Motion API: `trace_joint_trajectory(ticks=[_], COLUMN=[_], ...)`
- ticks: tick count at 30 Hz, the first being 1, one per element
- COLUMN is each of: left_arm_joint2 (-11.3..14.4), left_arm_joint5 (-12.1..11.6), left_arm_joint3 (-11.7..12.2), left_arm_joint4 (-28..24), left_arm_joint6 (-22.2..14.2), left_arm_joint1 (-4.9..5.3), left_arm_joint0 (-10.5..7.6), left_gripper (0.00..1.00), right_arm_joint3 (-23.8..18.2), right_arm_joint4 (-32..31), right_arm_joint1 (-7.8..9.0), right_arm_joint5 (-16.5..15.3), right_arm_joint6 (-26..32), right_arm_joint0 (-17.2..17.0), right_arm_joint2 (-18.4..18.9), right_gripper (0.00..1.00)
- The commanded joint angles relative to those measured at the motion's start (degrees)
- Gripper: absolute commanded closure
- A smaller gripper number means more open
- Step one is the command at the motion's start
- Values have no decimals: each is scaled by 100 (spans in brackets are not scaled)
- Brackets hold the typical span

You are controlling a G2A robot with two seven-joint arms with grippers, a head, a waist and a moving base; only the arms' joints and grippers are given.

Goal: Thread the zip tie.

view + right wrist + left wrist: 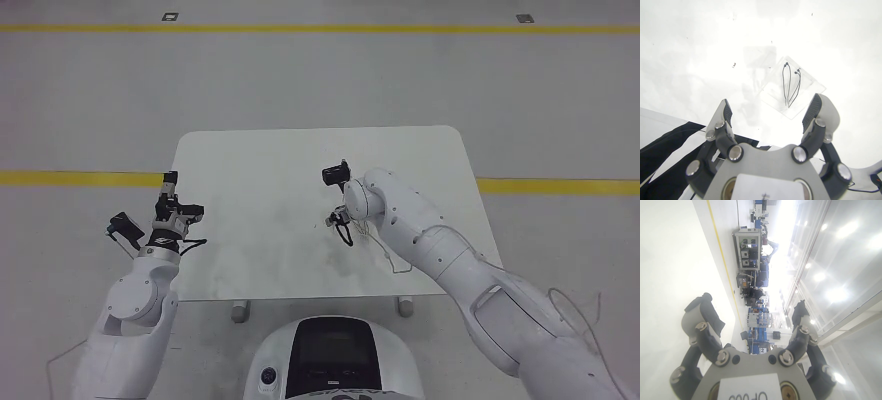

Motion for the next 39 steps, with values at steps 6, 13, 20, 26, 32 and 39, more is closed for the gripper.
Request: trace_joint_trajectory(ticks=[6, 13, 20, 26, 32, 39], left_arm_joint2=[0, 0, 0, 0, 0, 0], left_arm_joint5=[0, 0, 0, 0, 0, 0], left_arm_joint3=[0, 0, 0, 0, 0, 0], left_arm_joint4=[0, 0, 0, 0, 0, 0], left_arm_joint6=[0, 0, 0, 0, 0, 0], left_arm_joint1=[0, 0, 0, 0, 0, 0], left_arm_joint0=[0, 0, 0, 0, 0, 0], left_gripper=[0, 0, 0, 0, 0, 0], right_arm_joint3=[-84, -253, -260, -63, 328, 852], right_arm_joint4=[-239, -408, -488, -466, -397, -304], right_arm_joint1=[22, 93, 113, 46, -73, -247], right_arm_joint5=[33, -82, -275, -338, -403, -432], right_arm_joint6=[-125, 14, 122, 61, -69, -258], right_arm_joint0=[-38, -118, -159, -139, -70, 44], right_arm_joint2=[63, 253, 362, 347, 269, 158], right_gripper=[0, 57, 68, 67, 73, 80])
